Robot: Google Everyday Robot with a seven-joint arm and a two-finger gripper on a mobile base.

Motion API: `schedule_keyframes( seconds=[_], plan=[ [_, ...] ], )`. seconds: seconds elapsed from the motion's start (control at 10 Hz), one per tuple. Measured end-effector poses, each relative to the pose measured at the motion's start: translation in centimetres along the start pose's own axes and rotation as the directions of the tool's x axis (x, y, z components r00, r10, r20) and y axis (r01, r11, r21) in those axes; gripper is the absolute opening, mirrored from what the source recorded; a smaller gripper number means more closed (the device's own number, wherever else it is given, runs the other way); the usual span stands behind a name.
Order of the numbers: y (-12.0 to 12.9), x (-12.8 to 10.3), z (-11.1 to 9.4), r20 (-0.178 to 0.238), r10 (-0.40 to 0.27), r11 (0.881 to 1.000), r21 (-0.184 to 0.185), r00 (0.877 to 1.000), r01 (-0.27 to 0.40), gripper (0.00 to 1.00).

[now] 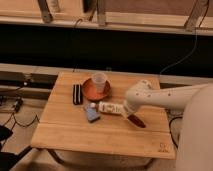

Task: Drag the pepper across the table

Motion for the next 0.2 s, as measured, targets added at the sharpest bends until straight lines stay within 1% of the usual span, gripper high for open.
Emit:
schedule_keyframes(
  seconds=[0.1,0.2],
  plan=[
    [-1.1,1.3,0.0,-0.001,0.043,0.999,0.004,0.999,-0.043,0.1],
    [-2.2,2.3,-0.2,0.007,0.082,0.997,0.011,0.997,-0.082,0.1]
  ],
)
